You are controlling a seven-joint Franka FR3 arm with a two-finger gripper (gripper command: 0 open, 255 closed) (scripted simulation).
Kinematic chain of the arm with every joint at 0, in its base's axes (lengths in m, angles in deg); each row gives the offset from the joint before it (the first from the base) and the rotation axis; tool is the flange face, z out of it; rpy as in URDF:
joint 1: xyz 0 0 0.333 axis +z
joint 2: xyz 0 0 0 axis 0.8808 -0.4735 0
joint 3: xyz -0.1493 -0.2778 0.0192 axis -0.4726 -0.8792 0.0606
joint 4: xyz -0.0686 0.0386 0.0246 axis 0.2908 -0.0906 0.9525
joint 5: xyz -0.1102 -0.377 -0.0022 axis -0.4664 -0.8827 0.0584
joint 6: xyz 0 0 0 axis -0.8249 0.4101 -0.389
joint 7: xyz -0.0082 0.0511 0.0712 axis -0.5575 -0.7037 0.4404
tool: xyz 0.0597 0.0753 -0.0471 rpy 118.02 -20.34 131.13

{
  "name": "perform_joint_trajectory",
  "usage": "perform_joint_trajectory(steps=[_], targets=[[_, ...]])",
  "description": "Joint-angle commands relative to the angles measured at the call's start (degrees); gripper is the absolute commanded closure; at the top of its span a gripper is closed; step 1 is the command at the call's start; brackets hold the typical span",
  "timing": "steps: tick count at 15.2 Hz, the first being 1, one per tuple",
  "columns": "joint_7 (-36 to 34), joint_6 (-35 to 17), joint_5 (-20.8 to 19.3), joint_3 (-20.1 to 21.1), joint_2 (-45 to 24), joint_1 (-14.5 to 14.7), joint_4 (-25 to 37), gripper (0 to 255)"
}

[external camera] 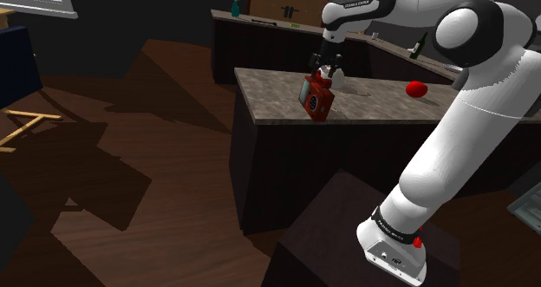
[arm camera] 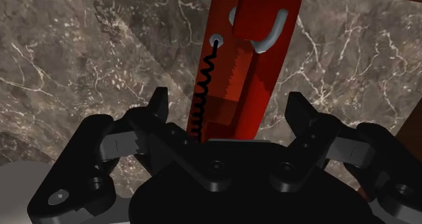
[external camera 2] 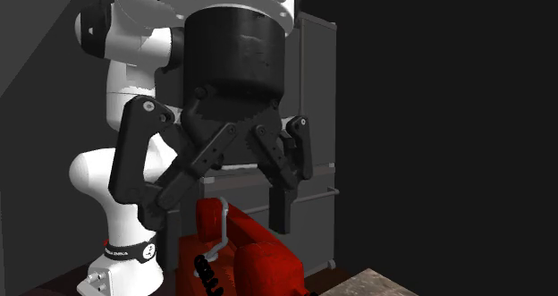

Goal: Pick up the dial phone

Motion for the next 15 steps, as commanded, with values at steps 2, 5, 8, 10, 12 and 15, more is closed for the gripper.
perform_joint_trajectory(steps=[2,5,8,10,12,15], targets=[[-0.1,-2.1,0.1,0.0,-0.4,0.0,-1.7,0],[-0.1,-2.0,0.1,0.0,-0.5,0.0,-1.6,255],[-0.1,-2.1,0.1,0.0,-0.5,0.0,-1.6,255],[-0.1,-2.0,0.1,0.0,-0.5,0.0,-1.6,255],[-0.1,-2.1,0.1,0.0,-0.4,0.0,-1.6,255],[-0.1,-1.3,0.1,0.0,-0.3,0.0,-1.0,255]])
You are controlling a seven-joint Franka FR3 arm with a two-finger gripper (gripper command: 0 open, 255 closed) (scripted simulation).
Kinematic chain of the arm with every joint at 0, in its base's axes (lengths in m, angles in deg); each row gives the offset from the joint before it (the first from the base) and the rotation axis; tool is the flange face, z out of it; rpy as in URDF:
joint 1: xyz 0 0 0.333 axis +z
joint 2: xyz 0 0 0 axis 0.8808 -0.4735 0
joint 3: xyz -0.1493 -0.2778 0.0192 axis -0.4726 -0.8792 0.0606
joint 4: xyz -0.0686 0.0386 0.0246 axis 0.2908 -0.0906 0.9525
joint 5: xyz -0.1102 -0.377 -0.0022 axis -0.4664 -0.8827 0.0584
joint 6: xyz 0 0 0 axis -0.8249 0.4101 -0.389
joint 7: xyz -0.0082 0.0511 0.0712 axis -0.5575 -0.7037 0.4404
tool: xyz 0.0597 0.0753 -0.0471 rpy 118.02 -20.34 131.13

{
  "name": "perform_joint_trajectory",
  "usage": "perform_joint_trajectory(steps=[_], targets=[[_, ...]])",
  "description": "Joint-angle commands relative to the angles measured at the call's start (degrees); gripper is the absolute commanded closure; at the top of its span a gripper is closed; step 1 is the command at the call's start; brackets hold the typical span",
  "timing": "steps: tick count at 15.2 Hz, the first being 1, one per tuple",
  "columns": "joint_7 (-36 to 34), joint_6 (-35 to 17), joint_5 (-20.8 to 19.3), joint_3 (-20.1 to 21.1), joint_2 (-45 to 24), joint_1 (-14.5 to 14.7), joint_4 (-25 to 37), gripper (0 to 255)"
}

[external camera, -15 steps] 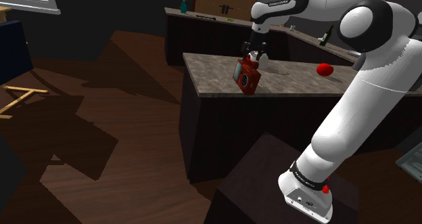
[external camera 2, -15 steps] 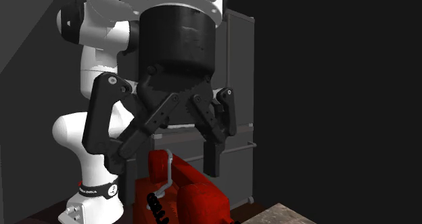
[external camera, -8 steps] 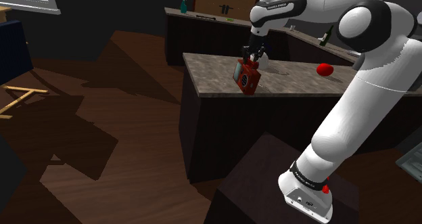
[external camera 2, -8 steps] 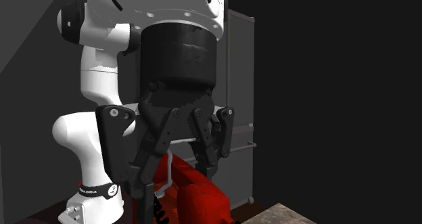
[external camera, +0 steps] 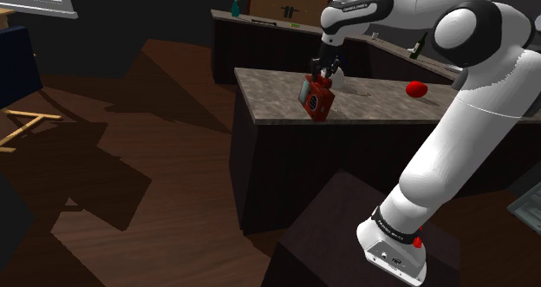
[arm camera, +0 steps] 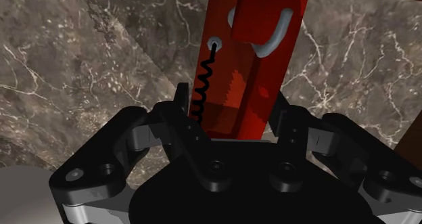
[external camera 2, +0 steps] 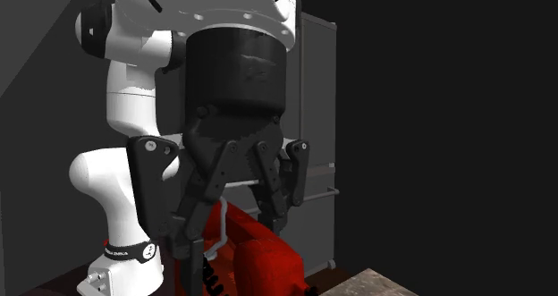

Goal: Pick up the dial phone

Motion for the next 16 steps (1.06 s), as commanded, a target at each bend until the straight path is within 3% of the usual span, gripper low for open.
perform_joint_trajectory(steps=[1,16], targets=[[0.0,1.1,0.0,0.0,0.2,0.0,1.0,255],[0.4,11.2,0.0,0.0,0.2,0.0,11.0,255]])
